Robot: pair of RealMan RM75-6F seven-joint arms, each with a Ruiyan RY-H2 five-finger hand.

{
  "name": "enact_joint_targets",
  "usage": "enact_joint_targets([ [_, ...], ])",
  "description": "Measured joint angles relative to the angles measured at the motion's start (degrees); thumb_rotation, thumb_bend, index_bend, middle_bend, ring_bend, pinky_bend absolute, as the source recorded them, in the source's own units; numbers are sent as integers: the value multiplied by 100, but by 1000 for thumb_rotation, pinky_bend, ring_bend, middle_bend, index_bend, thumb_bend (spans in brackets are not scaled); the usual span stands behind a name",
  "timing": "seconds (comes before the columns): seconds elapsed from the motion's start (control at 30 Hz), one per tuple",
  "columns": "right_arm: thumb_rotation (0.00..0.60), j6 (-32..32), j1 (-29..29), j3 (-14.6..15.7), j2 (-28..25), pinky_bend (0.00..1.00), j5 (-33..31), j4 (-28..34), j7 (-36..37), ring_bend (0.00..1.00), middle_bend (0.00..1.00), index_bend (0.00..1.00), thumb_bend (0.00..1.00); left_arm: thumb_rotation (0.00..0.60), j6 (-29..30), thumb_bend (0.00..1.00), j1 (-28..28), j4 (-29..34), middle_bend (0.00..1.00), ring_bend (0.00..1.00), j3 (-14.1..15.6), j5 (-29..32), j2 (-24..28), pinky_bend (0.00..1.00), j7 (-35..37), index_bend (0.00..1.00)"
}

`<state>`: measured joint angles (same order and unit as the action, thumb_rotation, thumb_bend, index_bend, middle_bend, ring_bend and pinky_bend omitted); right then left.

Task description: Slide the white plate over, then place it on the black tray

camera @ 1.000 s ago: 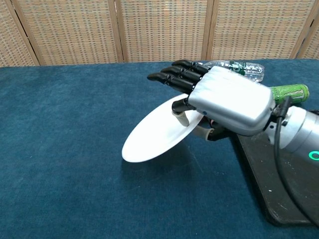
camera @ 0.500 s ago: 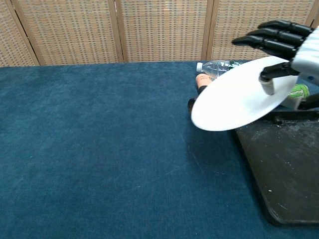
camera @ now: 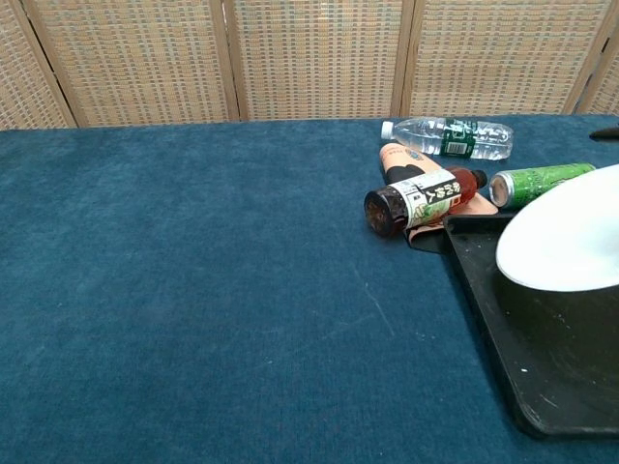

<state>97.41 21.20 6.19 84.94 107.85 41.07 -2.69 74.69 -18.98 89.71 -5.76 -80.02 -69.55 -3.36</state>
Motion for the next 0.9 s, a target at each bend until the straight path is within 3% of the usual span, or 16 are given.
enact_joint_targets([
  [0.07,600,79,-75,62,58,29,19,-111,89,0,0,603,431,600,2,0,3,3,0,0,1,-3,1,0,-5,0],
  [0.17,600,101,-139,148,111,27,60,-207,147,0,0,348,217,600,11,0,9,9,0,0,3,-15,1,0,-16,0],
  [0.23,600,55,-162,186,101,10,62,-164,221,0,0,126,39,600,14,0,14,14,0,0,5,-22,2,0,-17,0],
  [0.3,600,-37,-188,215,59,0,44,-35,233,0,0,13,0,600,16,0,17,20,0,0,4,-22,5,0,-20,0],
  [0.47,600,-394,-257,252,-179,0,-71,523,-204,0,0,0,0,600,32,0,30,41,0,0,2,-32,21,0,-14,0],
  [0.9,600,-395,-770,56,-1472,0,-642,3327,-1416,0,0,0,0,600,502,0,348,156,0,0,84,-146,175,0,-10,0],
])
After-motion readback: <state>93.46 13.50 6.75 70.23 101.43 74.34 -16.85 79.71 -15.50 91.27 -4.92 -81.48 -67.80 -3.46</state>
